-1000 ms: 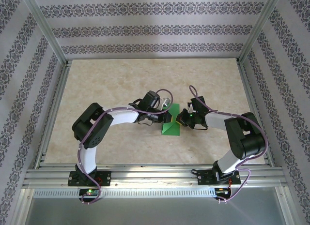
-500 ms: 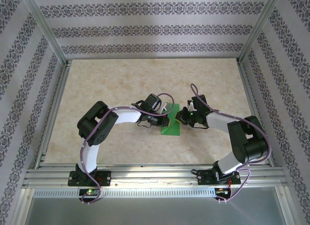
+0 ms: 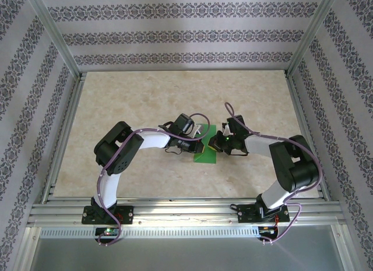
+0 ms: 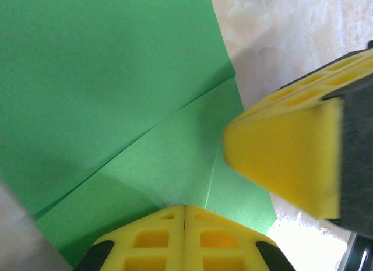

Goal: Fold a paper plane with a square sheet of paper (pick it up from the middle)

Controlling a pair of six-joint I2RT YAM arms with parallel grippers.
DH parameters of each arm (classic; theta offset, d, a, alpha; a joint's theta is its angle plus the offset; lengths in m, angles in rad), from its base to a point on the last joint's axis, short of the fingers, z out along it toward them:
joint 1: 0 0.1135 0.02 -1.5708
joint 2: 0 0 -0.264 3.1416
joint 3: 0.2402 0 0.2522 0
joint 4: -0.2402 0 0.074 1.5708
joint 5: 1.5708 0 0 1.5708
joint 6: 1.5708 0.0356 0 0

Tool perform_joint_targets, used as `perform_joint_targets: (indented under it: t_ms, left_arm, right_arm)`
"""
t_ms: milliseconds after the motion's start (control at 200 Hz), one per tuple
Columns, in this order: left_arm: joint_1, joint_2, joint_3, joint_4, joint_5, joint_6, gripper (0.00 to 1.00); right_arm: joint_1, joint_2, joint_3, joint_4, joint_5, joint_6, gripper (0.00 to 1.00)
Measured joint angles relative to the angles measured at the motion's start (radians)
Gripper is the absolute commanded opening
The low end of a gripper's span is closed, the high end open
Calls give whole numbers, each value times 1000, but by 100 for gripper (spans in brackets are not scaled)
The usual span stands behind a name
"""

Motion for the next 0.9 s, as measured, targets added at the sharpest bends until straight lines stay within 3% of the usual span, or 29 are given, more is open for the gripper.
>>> perform_joint_targets:
  t_ms: [220, 899]
  left_arm:
    - [0, 0, -10, 19, 6, 0, 0]
    - [0, 0, -14, 32, 3, 8, 0]
  right_arm:
    - [4, 65, 35, -9, 20, -2, 1]
    - [-140, 67, -13, 67, -42, -36, 3]
